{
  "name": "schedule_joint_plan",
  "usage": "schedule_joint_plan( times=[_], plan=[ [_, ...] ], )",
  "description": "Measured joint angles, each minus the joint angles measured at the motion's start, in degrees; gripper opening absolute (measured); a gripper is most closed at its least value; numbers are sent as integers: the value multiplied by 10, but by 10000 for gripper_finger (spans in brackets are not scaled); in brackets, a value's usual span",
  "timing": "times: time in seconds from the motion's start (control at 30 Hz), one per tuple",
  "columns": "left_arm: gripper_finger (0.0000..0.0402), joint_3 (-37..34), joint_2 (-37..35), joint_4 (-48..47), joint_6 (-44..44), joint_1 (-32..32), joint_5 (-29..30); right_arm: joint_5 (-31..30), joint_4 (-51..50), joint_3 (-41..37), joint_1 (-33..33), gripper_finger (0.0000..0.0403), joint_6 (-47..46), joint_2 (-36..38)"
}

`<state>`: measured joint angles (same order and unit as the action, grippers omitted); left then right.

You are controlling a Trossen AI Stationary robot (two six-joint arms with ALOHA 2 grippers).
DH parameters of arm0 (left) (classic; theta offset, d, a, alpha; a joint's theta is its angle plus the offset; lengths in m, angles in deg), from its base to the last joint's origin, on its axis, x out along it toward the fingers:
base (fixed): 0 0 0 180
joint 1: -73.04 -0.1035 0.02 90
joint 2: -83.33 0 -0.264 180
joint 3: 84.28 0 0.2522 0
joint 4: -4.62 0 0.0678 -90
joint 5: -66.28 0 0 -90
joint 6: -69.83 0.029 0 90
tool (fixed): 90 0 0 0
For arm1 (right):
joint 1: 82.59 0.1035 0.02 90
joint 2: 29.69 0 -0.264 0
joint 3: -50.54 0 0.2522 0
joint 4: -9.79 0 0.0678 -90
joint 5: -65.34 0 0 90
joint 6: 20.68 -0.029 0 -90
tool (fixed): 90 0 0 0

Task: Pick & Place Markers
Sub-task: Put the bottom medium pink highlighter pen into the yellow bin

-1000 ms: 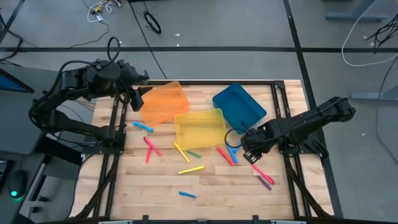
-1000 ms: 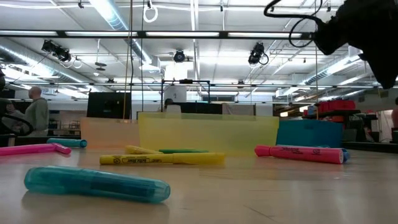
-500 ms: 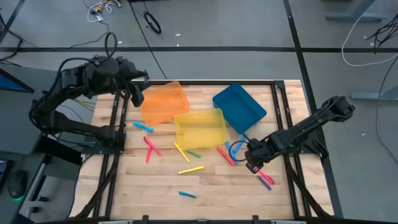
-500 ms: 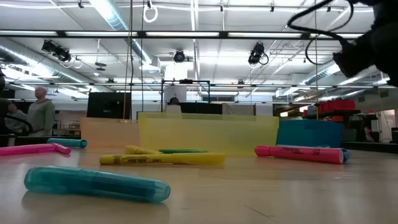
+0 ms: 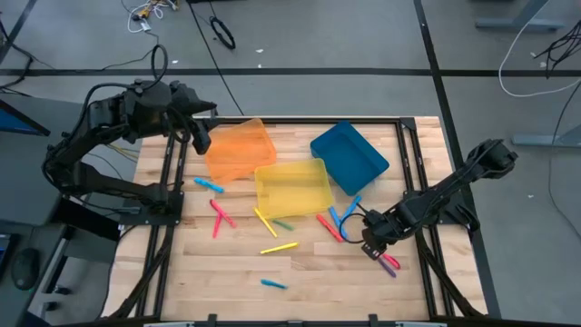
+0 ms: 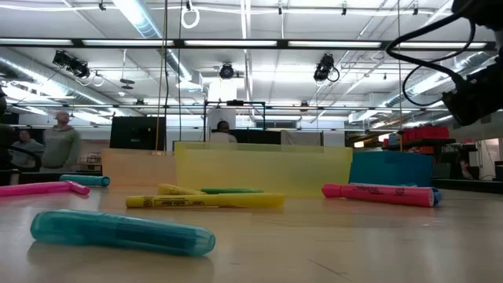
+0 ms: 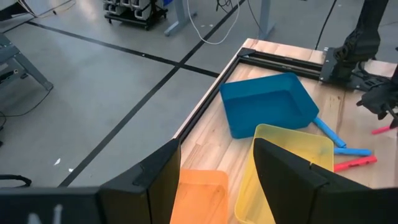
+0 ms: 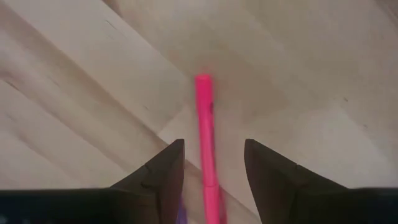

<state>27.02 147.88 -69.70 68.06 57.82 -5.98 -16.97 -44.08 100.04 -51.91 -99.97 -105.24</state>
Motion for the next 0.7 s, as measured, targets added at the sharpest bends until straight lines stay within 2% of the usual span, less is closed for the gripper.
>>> schedule_joint_plan(
  times=[0.1, 0.53, 0.7],
  plan=[
    [209, 0, 0, 0, -3, 0, 0, -17, 7, 0, 3, 168, -13, -3],
    [209, 0, 0, 0, -3, 0, 6, -13, 33, 2, 3, 166, 7, -75],
    [209, 0, 0, 0, -2, 0, 6, -13, 30, 1, 3, 124, 19, -73]
  ],
)
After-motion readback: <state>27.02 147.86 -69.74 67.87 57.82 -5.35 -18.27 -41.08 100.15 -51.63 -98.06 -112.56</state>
